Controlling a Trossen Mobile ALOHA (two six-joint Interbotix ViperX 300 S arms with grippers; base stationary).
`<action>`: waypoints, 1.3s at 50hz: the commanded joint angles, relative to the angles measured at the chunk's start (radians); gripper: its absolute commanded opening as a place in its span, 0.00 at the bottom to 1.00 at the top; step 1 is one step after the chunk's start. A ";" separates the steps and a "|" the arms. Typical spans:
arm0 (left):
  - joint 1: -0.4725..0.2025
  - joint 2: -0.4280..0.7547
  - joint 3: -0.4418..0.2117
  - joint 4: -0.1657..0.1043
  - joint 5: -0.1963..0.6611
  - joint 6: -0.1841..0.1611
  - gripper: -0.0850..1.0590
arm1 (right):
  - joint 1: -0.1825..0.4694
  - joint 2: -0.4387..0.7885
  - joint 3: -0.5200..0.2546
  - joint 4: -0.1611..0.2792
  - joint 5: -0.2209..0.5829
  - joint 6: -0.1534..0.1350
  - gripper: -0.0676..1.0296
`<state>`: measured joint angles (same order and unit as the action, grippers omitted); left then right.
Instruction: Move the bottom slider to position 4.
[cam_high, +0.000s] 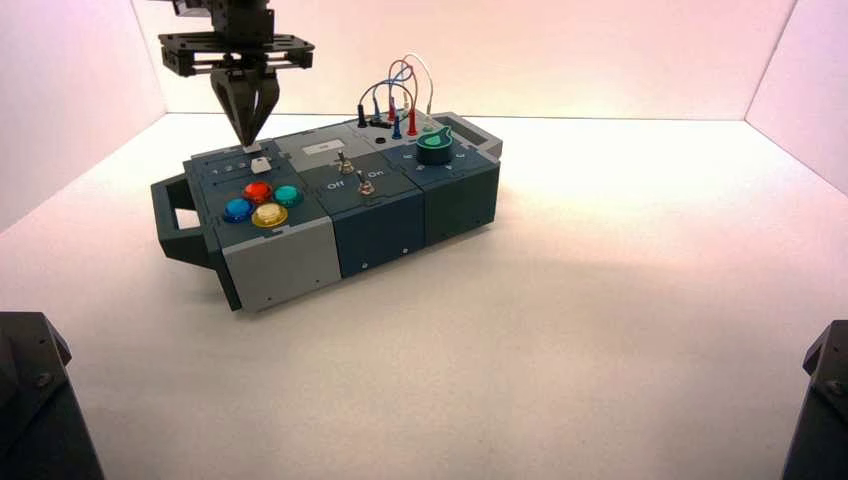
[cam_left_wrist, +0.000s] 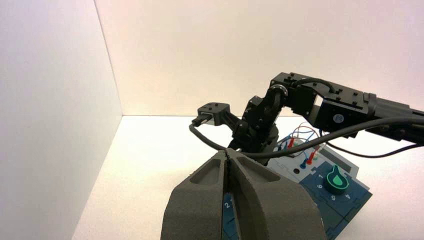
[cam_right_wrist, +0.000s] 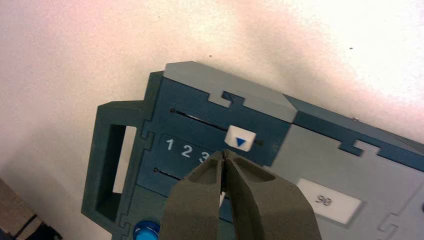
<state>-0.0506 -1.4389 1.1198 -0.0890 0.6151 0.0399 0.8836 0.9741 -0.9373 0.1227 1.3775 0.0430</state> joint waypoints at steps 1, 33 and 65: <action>-0.002 0.008 -0.017 0.000 -0.012 0.002 0.05 | -0.005 -0.084 -0.002 0.000 -0.003 -0.002 0.04; -0.017 -0.003 -0.017 0.000 -0.011 0.003 0.05 | -0.023 -0.130 0.097 -0.011 -0.043 -0.002 0.04; -0.028 -0.003 -0.017 0.000 -0.014 0.005 0.05 | -0.038 -0.206 0.282 0.005 -0.155 -0.002 0.04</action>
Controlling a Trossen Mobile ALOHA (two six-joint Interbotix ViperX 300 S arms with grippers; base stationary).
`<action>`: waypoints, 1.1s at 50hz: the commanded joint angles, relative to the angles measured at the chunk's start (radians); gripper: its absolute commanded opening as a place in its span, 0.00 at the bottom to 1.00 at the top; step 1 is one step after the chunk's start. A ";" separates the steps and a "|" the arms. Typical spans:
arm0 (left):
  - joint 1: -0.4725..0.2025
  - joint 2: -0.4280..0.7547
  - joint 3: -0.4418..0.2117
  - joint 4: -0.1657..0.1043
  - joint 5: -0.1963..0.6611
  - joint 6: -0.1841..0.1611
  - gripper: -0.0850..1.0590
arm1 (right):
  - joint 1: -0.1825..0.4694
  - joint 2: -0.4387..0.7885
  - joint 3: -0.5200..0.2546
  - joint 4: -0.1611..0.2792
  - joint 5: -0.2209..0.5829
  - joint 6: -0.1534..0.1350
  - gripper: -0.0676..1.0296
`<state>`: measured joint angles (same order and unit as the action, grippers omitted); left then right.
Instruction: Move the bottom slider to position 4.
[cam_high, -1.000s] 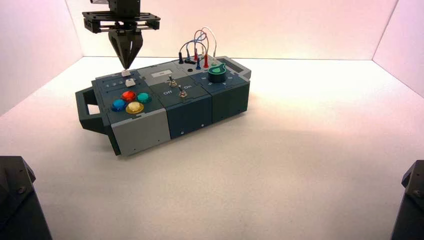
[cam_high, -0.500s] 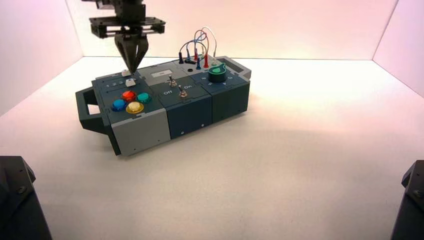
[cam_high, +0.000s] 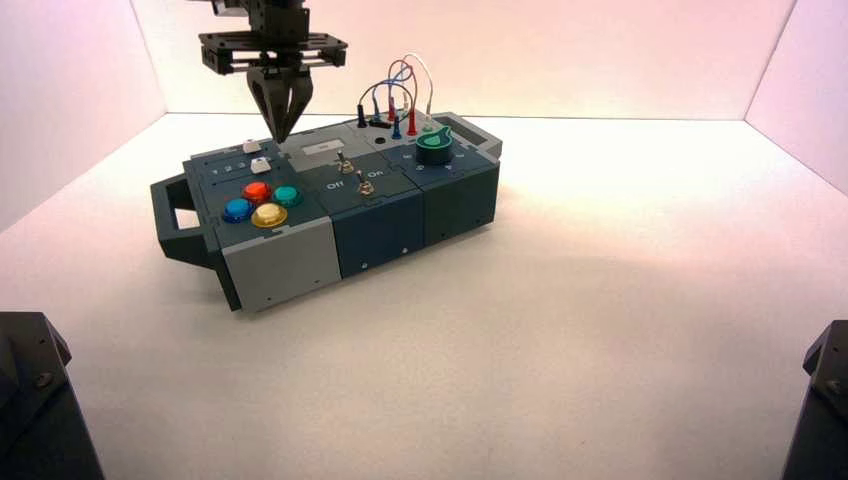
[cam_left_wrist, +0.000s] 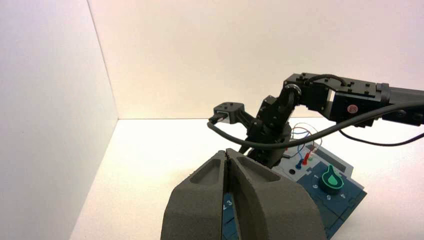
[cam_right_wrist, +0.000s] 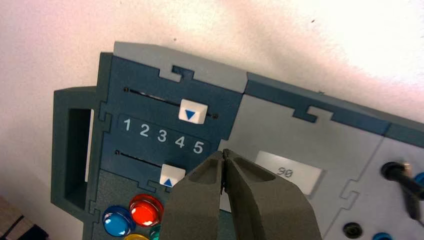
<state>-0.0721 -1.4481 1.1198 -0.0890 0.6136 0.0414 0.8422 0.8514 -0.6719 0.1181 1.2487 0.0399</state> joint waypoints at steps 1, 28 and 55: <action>-0.006 0.006 -0.017 0.000 -0.012 0.003 0.05 | 0.003 -0.083 0.017 0.009 -0.026 0.002 0.04; -0.006 0.005 -0.017 0.000 -0.014 0.005 0.05 | 0.023 -0.114 0.078 0.040 -0.035 0.002 0.04; -0.006 -0.003 -0.017 0.000 -0.015 0.005 0.05 | 0.037 -0.130 0.118 0.041 -0.048 0.006 0.04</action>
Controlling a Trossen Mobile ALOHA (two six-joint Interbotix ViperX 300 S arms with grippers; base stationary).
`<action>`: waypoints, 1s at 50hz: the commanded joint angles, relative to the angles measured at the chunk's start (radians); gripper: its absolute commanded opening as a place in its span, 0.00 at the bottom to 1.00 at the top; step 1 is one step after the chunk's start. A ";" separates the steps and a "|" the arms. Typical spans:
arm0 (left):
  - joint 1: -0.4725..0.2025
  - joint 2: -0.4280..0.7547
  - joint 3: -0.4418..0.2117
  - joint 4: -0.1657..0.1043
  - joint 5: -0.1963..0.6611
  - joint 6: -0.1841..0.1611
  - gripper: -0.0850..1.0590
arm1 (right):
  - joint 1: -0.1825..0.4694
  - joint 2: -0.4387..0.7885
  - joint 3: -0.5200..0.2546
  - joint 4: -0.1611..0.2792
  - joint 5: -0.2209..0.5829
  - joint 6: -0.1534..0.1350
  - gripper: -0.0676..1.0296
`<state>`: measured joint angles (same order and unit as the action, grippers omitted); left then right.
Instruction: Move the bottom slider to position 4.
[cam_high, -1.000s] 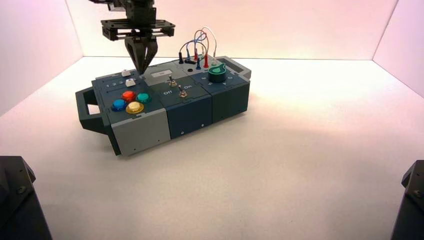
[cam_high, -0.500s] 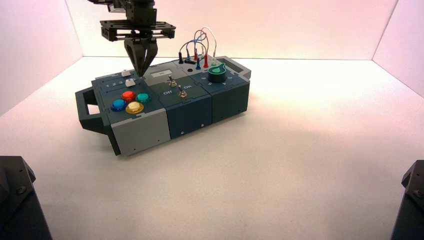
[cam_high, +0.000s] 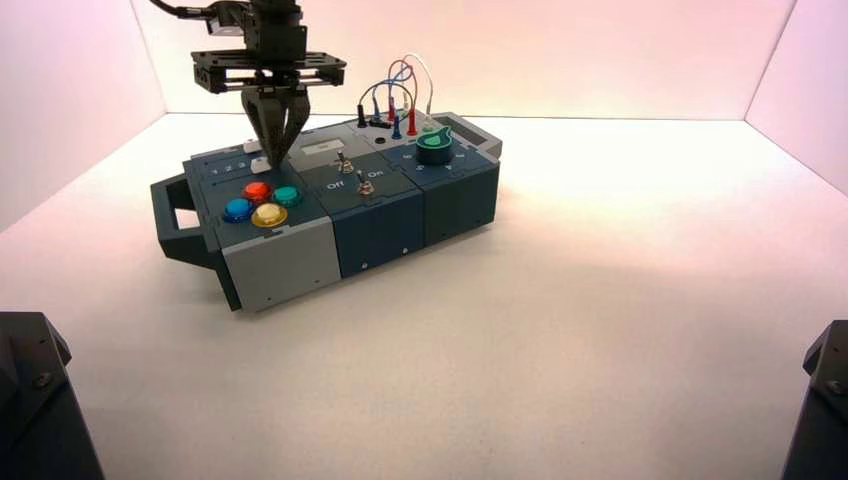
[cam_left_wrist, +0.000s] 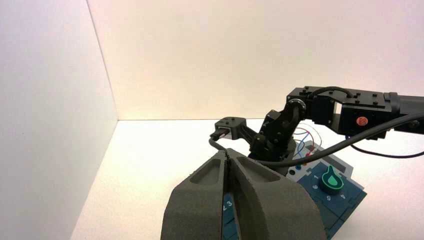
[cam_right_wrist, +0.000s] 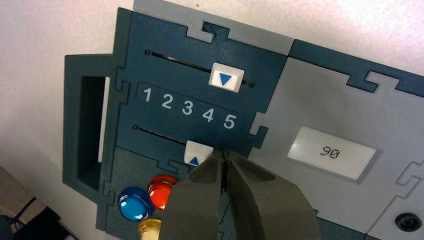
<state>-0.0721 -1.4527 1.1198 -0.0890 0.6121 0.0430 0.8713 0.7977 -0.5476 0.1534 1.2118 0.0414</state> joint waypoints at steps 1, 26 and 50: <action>-0.006 0.000 -0.015 -0.002 -0.014 0.003 0.05 | 0.008 -0.078 -0.003 0.006 -0.012 0.005 0.04; -0.006 -0.008 -0.015 -0.002 -0.015 0.003 0.05 | 0.008 -0.089 0.025 0.011 -0.025 0.011 0.04; -0.008 -0.008 -0.015 -0.002 -0.014 0.003 0.05 | 0.008 -0.086 0.025 0.028 -0.026 0.012 0.04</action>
